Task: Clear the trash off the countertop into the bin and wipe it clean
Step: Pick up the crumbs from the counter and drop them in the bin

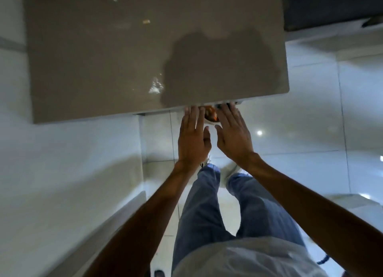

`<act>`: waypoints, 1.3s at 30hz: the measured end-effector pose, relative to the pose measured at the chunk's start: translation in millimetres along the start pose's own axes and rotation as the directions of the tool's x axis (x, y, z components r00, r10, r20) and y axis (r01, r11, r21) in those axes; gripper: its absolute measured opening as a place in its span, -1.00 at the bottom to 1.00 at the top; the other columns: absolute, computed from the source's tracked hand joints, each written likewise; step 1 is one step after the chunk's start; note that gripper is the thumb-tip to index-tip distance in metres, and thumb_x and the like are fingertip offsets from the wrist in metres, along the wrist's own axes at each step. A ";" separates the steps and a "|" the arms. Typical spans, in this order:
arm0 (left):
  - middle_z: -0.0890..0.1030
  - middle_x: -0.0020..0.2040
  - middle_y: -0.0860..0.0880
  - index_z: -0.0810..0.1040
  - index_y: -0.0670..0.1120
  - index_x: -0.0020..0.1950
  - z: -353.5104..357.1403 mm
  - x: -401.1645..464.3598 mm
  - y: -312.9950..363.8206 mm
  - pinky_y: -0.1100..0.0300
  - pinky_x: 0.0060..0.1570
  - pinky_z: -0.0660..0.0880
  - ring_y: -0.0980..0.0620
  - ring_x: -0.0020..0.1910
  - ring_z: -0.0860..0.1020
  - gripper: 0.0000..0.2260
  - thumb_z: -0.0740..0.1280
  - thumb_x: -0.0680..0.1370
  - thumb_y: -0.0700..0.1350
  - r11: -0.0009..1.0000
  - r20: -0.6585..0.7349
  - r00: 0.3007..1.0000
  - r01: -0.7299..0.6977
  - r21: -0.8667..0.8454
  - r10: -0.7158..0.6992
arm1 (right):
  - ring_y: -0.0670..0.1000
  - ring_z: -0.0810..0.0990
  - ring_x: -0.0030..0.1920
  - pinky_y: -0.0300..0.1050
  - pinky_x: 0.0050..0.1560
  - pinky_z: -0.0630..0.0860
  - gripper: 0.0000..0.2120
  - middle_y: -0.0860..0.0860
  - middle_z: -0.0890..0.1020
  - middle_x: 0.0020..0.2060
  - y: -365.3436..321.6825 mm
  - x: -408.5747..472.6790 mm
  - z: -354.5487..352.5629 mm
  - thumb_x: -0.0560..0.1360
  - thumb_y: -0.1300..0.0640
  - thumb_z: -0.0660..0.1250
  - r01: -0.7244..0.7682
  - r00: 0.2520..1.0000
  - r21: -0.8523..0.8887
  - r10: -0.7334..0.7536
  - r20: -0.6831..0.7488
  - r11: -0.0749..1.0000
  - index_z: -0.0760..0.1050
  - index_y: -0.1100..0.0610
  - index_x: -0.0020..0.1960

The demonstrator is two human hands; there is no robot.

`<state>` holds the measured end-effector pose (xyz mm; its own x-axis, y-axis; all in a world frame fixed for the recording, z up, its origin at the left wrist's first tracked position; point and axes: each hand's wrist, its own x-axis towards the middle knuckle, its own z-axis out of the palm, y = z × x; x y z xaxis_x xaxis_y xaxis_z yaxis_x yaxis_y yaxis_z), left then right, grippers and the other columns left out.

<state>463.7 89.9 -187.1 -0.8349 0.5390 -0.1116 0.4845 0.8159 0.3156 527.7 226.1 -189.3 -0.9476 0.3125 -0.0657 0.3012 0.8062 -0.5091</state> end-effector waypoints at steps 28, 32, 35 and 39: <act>0.20 0.64 -0.26 0.33 -0.03 0.60 -186.7 361.4 -190.7 -0.09 0.61 0.16 -0.29 0.64 0.14 -0.55 0.18 0.70 0.01 0.982 0.008 0.982 0.190 0.020 -0.190 | 0.28 0.61 0.04 -0.01 -0.04 0.51 -0.81 0.24 0.69 -0.02 -195.7 401.1 -58.8 0.34 0.31 0.41 0.123 0.982 -0.106 -0.106 0.159 0.987 0.66 0.24 -0.05; 0.62 0.32 -0.21 0.60 -0.15 0.32 -192.7 366.8 -202.2 -0.01 0.32 0.47 -0.19 0.32 0.58 -0.70 0.14 0.72 -0.13 0.983 -0.049 0.982 0.183 0.016 -0.182 | 0.34 0.63 -0.02 -0.02 -0.13 0.49 -0.76 0.35 0.68 -0.06 -220.0 468.3 -57.6 0.38 0.31 0.33 0.230 0.972 -0.104 -0.222 0.081 0.968 0.70 0.33 -0.02; 0.69 0.19 -0.21 0.66 -0.17 0.24 -200.0 374.0 -201.3 -0.06 0.22 0.57 -0.22 0.19 0.66 -0.74 0.23 0.66 -0.21 0.979 -0.080 0.982 0.179 0.094 -0.172 | 0.27 0.65 0.07 0.00 -0.02 0.57 -0.74 0.28 0.68 0.08 -244.7 510.0 -36.5 0.53 0.24 0.31 0.246 0.966 -0.172 -0.226 0.126 0.954 0.69 0.26 0.14; 0.70 0.16 -0.24 0.66 -0.20 0.19 -205.3 382.9 -199.9 -0.08 0.18 0.57 -0.25 0.17 0.66 -0.76 0.24 0.62 -0.27 0.974 -0.094 0.977 0.202 0.100 -0.192 | 0.27 0.65 0.15 0.07 0.12 0.59 -0.73 0.30 0.64 0.16 -259.1 531.6 -6.0 0.65 0.37 0.14 0.165 0.977 -0.313 -0.110 0.184 0.935 0.59 0.36 0.18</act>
<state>-6.4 90.2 -99.4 -0.9334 0.3496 -0.0809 0.3298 0.9246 0.1905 -53.4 186.4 -87.1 -0.9783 0.1240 -0.1663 0.1591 0.9629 -0.2181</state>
